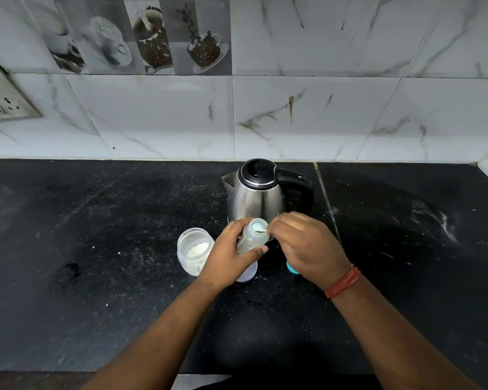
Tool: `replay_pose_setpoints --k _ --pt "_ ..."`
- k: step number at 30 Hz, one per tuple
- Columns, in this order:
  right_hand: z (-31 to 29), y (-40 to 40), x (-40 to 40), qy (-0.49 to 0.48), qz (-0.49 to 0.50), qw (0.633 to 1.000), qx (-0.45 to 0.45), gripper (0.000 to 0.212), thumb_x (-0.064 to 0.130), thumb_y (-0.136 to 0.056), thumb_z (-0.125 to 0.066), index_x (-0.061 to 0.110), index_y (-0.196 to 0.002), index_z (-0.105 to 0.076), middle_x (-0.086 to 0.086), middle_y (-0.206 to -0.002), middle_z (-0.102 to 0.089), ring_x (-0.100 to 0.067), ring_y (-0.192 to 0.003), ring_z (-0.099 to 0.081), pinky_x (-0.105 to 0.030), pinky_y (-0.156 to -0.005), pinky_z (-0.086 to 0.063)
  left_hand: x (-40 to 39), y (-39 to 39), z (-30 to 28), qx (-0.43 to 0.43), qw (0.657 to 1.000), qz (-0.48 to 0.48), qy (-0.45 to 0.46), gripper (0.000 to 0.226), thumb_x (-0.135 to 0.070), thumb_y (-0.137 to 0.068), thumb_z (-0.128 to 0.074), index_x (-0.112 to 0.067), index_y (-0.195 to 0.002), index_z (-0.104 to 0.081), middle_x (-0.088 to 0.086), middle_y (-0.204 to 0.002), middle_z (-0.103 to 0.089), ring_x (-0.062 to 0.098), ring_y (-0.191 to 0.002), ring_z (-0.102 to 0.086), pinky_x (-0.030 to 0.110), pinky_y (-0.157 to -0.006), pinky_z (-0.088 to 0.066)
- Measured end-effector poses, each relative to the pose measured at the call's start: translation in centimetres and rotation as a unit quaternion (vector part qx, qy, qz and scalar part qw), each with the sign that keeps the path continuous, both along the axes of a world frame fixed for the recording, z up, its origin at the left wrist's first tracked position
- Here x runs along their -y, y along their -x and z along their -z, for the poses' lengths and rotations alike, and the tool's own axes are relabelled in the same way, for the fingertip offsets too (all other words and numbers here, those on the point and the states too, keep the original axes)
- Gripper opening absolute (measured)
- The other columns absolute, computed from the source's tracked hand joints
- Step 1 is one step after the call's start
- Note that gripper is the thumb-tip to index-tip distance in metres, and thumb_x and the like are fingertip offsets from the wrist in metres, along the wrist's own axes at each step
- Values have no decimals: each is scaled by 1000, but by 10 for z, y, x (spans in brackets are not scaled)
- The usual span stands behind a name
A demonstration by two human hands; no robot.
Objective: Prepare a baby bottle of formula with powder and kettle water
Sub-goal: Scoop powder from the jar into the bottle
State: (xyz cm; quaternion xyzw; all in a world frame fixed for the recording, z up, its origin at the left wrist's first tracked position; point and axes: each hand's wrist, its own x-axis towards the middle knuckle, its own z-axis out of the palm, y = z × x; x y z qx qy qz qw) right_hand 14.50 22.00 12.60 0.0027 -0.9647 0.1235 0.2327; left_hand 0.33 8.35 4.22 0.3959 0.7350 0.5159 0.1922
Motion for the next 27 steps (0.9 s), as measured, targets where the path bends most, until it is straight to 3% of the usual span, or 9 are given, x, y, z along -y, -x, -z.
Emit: replay_pose_setpoints --k 10,16,19,23,27 --pt "-8 -1 -9 24 10 1000 -2 18 -4 -86 -66 11 -96 -69 -1 -91 -68 -24 -82 -63 -39 -72 -55 -6 -5 -5 5 1000 11 -3 54 -30 -84 -84 -30 -132 -59 -14 -125 -63 8 -120 -60 37 -102 -51" --pt "-13 -11 -17 137 103 982 -84 14 -4 -86 -69 10 -88 -69 3 -88 -66 -15 -80 -61 -30 -74 -49 -11 -9 3 4 1000 7 10 54 -30 -82 -84 -36 -129 -59 -19 -127 -63 5 -121 -59 36 -103 -52" --pt "-10 -17 -21 259 150 948 -112 14 -5 -85 -72 9 -86 -70 3 -86 -67 -14 -80 -66 -29 -74 -56 -15 -12 8 6 999 18 26 53 -28 -82 -84 -33 -129 -60 -19 -126 -66 6 -120 -61 30 -102 -50" --pt "-1 -25 -25 453 214 857 -125 20 -6 -86 -71 14 -84 -69 -6 -78 -71 -18 -75 -72 -30 -76 -58 -21 -18 14 8 997 29 65 50 -22 -83 -82 -33 -126 -59 -20 -117 -68 0 -112 -61 16 -93 -45" --pt "11 -33 -32 563 236 779 -145 18 -9 -88 -68 9 -88 -67 -15 -84 -71 -21 -76 -72 -38 -79 -61 -27 -23 25 9 992 31 121 47 -35 -81 -79 -43 -120 -54 -19 -112 -68 1 -107 -63 27 -93 -49"
